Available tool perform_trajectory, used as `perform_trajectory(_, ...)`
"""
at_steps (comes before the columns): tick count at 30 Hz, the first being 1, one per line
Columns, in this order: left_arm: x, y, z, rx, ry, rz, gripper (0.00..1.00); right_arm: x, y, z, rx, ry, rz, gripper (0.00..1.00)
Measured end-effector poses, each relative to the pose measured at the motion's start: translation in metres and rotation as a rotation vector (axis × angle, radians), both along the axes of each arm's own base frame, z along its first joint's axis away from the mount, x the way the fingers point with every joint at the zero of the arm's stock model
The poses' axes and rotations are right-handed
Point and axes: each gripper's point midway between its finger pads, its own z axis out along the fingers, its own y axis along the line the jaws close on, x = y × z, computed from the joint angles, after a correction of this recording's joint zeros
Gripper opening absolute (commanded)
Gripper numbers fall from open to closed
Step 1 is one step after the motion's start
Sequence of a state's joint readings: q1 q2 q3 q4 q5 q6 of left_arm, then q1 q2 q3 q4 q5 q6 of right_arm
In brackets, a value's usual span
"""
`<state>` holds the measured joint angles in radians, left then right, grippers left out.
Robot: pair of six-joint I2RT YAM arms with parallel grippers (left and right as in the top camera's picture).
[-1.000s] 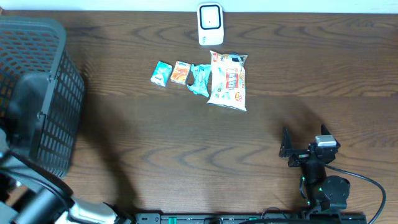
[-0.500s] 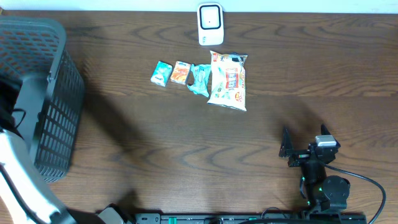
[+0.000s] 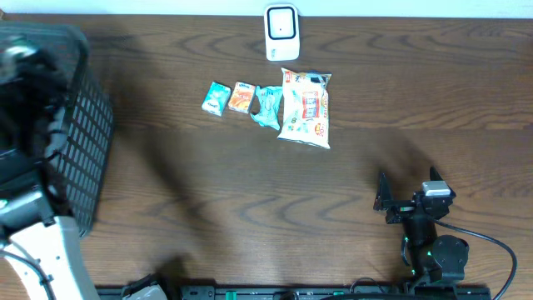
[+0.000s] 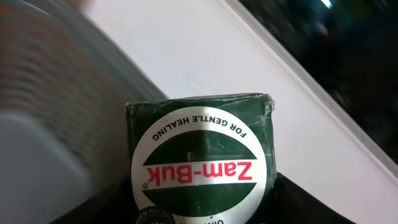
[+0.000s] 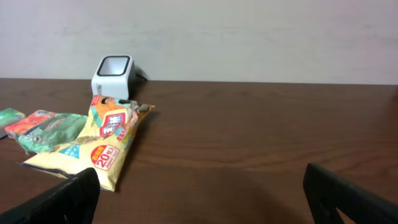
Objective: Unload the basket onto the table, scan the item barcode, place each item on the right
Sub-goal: 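Lift the Zam-Buk tin out and carry it to the scanner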
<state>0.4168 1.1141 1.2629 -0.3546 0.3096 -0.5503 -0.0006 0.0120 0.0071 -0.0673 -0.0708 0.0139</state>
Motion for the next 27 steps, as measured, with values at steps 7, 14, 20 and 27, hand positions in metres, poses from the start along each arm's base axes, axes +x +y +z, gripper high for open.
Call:
perform_trajectory(7, 0.044, -0.095, -0.042, -0.031, 0.111, -0.277, 0.65, 0.000, 0.000, 0.000, 0.000, 0.000, 0.000, 0.99)
perform_trajectory(14, 0.073, -0.195, -0.127, -0.032, 0.330, -0.526, 0.65, 0.000, 0.000, 0.000, 0.000, 0.000, 0.000, 0.99)
perform_trajectory(20, 0.065, -0.256, -0.210, 0.022, 0.554, -0.686, 0.66, 0.000, 0.000, 0.000, 0.000, 0.000, 0.000, 0.99)
perform_trajectory(27, 0.038, -0.267, -0.287, 0.111, 0.818, -0.714, 0.66, 0.000, 0.000, 0.000, 0.000, 0.000, 0.000, 0.99)
